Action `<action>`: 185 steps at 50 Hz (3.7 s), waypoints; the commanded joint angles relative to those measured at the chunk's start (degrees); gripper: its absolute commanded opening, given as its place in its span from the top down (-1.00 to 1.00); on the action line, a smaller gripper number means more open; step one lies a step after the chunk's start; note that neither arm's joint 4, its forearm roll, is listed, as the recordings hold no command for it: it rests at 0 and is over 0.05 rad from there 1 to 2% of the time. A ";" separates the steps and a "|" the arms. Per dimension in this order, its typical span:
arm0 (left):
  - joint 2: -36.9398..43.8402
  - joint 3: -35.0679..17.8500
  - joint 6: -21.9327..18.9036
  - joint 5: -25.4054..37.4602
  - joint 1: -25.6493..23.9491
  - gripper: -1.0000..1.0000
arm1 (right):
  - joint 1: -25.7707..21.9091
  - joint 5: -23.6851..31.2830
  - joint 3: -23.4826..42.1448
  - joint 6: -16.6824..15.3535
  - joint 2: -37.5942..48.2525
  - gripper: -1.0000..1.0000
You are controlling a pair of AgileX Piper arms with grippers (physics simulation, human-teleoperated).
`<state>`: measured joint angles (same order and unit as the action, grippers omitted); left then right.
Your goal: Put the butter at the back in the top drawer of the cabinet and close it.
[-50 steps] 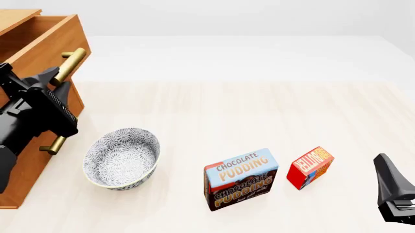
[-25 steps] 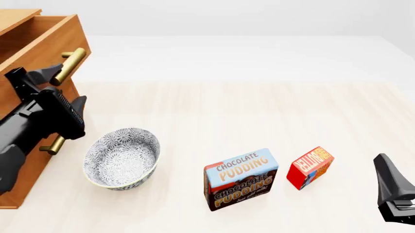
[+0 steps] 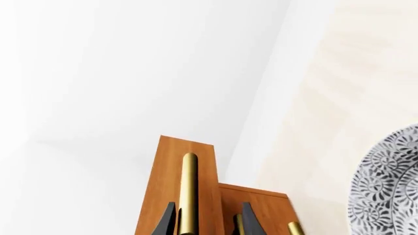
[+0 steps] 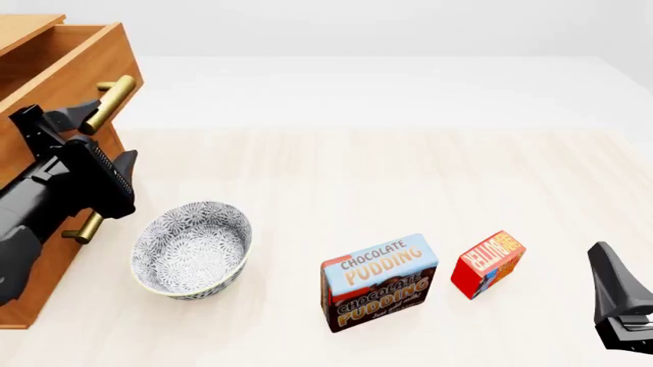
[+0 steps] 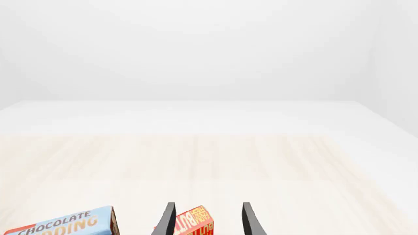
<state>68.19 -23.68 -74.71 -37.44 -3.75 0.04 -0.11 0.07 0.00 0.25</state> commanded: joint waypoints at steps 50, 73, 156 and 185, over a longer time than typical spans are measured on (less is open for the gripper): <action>1.30 1.01 0.23 1.42 -0.24 -1.00 | 0.00 0.00 0.00 -0.01 0.00 -1.00; -40.76 -12.83 17.52 52.07 -5.08 -1.00 | 0.00 0.00 0.00 -0.01 0.00 -1.00; -18.43 -48.67 55.59 89.93 1.80 -1.00 | 0.01 0.00 0.00 0.00 0.00 -1.00; -13.92 -51.44 59.72 92.88 4.34 -1.00 | 0.00 -0.01 0.00 -0.01 -0.01 -1.00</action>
<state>52.51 -74.15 -16.79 54.38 0.14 0.04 -0.11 0.07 0.00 0.24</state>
